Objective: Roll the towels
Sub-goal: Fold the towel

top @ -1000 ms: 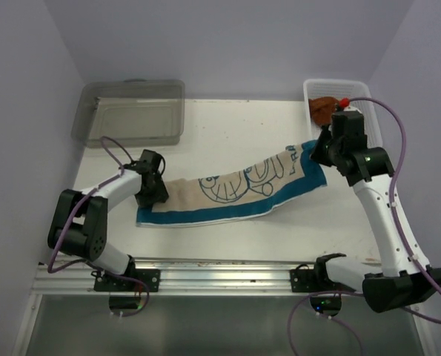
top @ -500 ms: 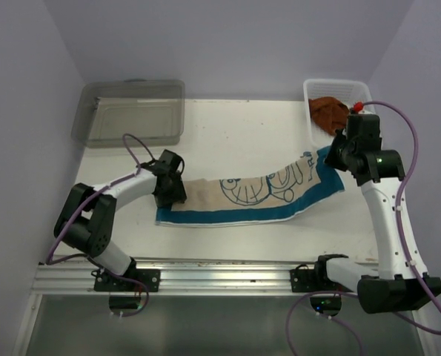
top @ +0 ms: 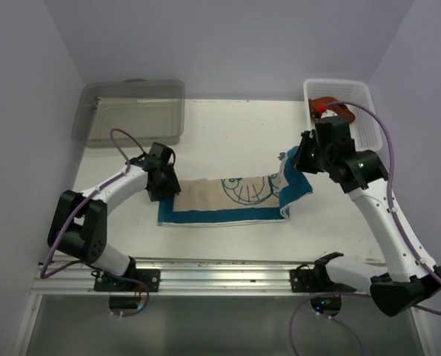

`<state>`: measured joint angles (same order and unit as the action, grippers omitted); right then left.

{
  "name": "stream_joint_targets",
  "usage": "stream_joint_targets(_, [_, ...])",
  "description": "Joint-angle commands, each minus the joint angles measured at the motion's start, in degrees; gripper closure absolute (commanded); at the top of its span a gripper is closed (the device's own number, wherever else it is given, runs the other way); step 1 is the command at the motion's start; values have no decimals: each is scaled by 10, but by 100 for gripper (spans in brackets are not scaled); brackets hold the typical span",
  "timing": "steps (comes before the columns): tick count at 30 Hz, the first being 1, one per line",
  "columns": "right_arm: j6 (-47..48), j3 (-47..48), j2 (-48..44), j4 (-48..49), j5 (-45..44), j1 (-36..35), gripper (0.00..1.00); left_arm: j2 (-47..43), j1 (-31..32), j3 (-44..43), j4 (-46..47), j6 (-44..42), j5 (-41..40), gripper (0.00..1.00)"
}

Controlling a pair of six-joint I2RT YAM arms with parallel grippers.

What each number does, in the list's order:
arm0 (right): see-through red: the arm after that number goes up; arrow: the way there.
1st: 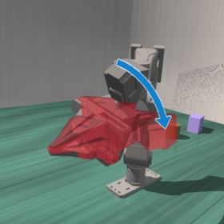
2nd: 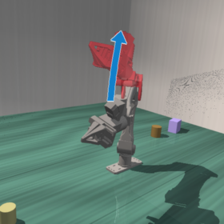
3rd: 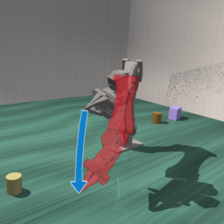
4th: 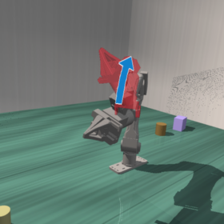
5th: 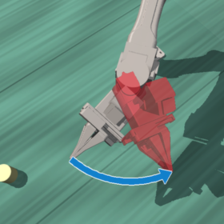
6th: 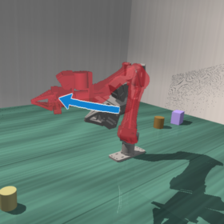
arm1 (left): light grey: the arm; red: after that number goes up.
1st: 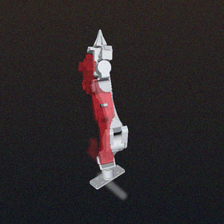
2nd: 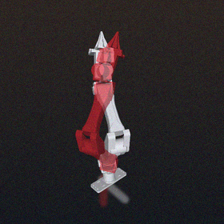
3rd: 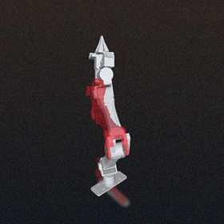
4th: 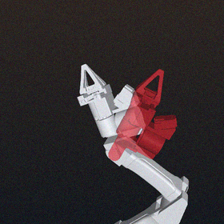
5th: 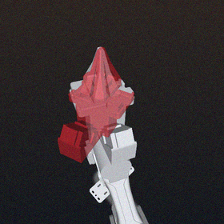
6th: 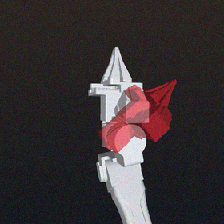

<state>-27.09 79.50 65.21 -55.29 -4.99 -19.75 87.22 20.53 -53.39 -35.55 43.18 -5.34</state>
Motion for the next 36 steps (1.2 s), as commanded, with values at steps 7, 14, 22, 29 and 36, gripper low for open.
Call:
stream_joint_targets(7, [-57,17,54,60,-34,-149,100,22,-39,41,20,-27,8,38])
stream_joint_targets(14, [-59,53,127,83,-42,-238,100,-7,-71,83,13,-10,-17,39])
stream_joint_targets(22, [-67,93,201,111,-41,-308,100,-35,-82,73,4,-16,-7,39])
stream_joint_targets(29, [-92,131,273,135,-64,-355,100,-23,-82,76,10,-22,11,39])
stream_joint_targets(36, [-106,194,342,127,-90,-380,100,-21,-82,81,19,-25,23,39])
